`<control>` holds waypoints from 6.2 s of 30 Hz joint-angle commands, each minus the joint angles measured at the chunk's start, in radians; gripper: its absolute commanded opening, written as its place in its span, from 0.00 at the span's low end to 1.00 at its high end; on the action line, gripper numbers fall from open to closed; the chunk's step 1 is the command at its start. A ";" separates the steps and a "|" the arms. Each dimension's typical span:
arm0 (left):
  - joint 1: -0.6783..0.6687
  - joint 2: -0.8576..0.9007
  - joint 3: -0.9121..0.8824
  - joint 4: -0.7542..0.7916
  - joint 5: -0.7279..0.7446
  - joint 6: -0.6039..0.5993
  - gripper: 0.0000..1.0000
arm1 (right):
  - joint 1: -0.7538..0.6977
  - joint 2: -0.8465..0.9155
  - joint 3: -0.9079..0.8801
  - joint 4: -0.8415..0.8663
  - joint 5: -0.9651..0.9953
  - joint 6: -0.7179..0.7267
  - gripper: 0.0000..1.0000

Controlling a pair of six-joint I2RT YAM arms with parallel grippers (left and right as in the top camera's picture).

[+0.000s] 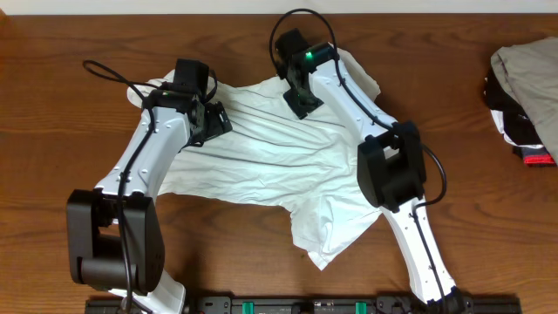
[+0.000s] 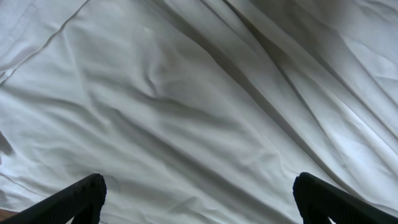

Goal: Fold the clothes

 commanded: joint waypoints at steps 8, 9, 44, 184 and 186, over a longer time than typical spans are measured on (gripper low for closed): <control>-0.001 0.010 -0.007 -0.006 0.003 -0.009 0.98 | 0.014 0.039 -0.001 0.063 0.025 -0.015 0.34; -0.001 0.010 -0.007 -0.007 0.003 -0.009 0.98 | 0.014 0.039 -0.001 0.070 0.033 -0.010 0.31; 0.058 0.034 -0.182 0.016 -0.106 -0.004 0.98 | -0.126 0.039 0.174 -0.058 0.286 0.192 0.45; 0.168 0.088 -0.234 -0.203 0.098 0.096 0.06 | -0.489 -0.328 -0.797 -0.045 -0.151 0.415 0.01; 0.166 0.069 -0.234 -0.218 0.105 0.096 0.06 | -0.502 -0.328 -0.797 -0.044 -0.150 0.415 0.01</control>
